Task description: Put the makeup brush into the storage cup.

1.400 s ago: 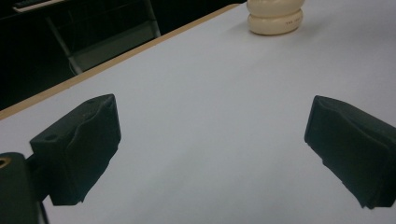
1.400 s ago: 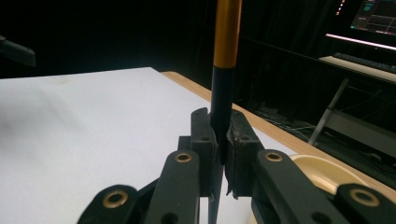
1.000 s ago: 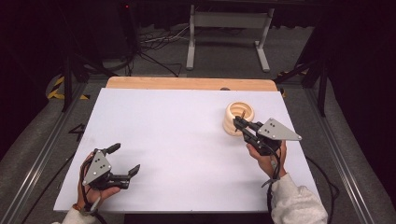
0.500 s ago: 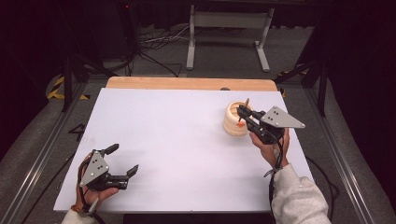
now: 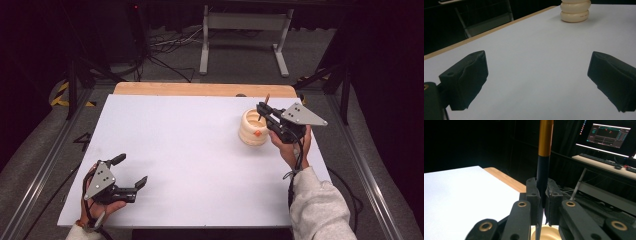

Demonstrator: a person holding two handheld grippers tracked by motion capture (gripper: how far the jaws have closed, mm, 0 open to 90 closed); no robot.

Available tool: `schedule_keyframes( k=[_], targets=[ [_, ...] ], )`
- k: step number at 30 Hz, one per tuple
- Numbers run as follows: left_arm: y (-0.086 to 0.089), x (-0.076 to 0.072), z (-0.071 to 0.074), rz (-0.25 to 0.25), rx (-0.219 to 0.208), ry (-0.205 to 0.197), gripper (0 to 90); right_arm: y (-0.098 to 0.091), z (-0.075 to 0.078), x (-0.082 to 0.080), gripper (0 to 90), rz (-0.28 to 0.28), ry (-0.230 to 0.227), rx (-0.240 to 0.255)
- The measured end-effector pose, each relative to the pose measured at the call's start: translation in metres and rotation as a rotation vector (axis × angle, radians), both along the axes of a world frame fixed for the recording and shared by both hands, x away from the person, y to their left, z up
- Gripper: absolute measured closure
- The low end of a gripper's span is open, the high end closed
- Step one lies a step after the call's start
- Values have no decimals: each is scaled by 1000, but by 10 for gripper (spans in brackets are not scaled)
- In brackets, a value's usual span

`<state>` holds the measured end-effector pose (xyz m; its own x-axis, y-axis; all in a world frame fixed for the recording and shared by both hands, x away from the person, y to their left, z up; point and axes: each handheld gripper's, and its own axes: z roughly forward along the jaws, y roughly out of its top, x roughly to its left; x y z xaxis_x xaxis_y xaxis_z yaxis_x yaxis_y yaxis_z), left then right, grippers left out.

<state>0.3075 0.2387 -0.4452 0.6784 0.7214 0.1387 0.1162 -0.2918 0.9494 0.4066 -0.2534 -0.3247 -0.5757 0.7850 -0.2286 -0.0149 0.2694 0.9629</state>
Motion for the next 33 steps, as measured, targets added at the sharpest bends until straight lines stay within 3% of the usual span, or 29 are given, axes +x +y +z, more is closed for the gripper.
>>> schedule_keyframes(
  k=[6,15,33],
  targets=[
    [1,0,0,1,-3,6,30,-2,1,10,836,-25,3,-15],
    [1,0,-1,-4,-3,7,16,-6,1,22,836,-53,12,0],
    [0,1,-2,-8,5,6,17,-13,-15,44,835,-94,62,4]
  ],
)
